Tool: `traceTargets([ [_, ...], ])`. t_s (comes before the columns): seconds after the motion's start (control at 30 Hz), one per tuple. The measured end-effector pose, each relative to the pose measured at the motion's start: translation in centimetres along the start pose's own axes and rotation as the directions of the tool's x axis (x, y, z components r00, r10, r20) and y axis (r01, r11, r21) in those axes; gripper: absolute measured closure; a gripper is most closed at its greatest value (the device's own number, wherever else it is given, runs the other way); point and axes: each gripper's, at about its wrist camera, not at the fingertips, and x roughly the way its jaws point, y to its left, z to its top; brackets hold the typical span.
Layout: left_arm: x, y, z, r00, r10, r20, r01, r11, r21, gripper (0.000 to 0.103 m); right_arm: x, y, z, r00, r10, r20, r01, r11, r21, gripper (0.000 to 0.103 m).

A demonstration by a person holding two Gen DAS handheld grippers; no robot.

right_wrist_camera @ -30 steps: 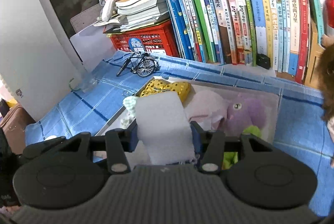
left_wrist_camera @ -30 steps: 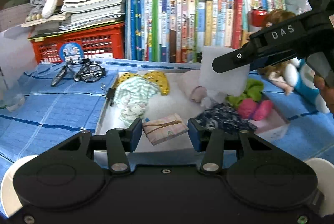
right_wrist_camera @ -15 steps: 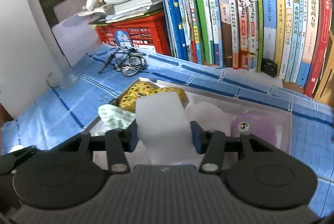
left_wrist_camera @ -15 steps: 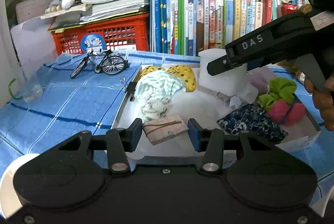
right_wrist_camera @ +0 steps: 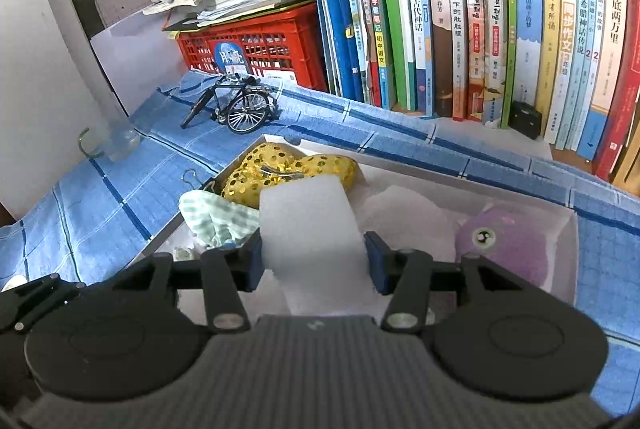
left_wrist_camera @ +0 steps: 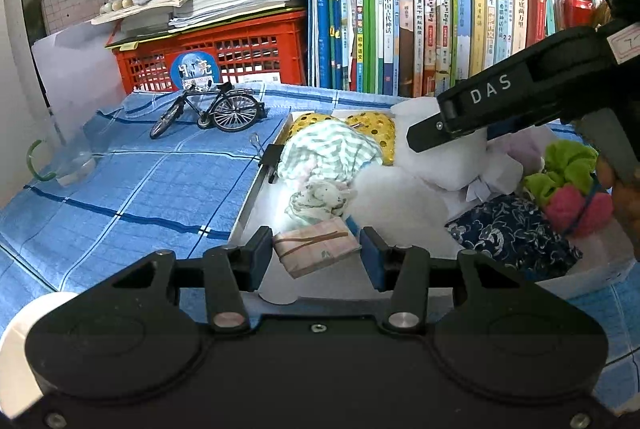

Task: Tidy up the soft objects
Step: 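Carry the foam block over the box and open the right tool, then withdraw both tools from the box toward the blue packet and tan sponge piece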

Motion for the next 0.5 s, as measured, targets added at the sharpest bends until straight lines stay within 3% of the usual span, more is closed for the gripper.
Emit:
traceTargets([
  [0.13,0.2,0.2,0.2,1.000,-0.013,-0.002,0.013,1.000,-0.003,0.056,0.4,0.0,0.0,1.000,-0.003,-0.009,0.003,1.000,-0.003,0.032],
  [0.2,0.2,0.4,0.4,1.000,-0.024,-0.004,0.024,0.999,-0.022,0.042,0.5,0.1,0.0,1.000,-0.008,-0.011,0.008,1.000,-0.008,0.024],
  [0.23,0.1,0.6,0.4,1.000,-0.031,-0.001,0.031,0.999,-0.031,0.027,0.5,0.2,0.0,1.000,-0.013,-0.009,0.013,1.000,-0.010,0.017],
  [0.27,0.0,0.6,0.5,0.999,-0.038,0.003,0.038,0.999,-0.034,0.019,0.5,0.2,0.0,1.000,-0.019,-0.003,0.019,1.000,-0.008,0.014],
  [0.5,-1.2,0.0,0.7,0.998,-0.050,0.027,0.050,0.999,0.000,0.019,-0.9,0.8,0.3,0.999,-0.036,0.024,0.037,0.999,-0.029,0.004],
])
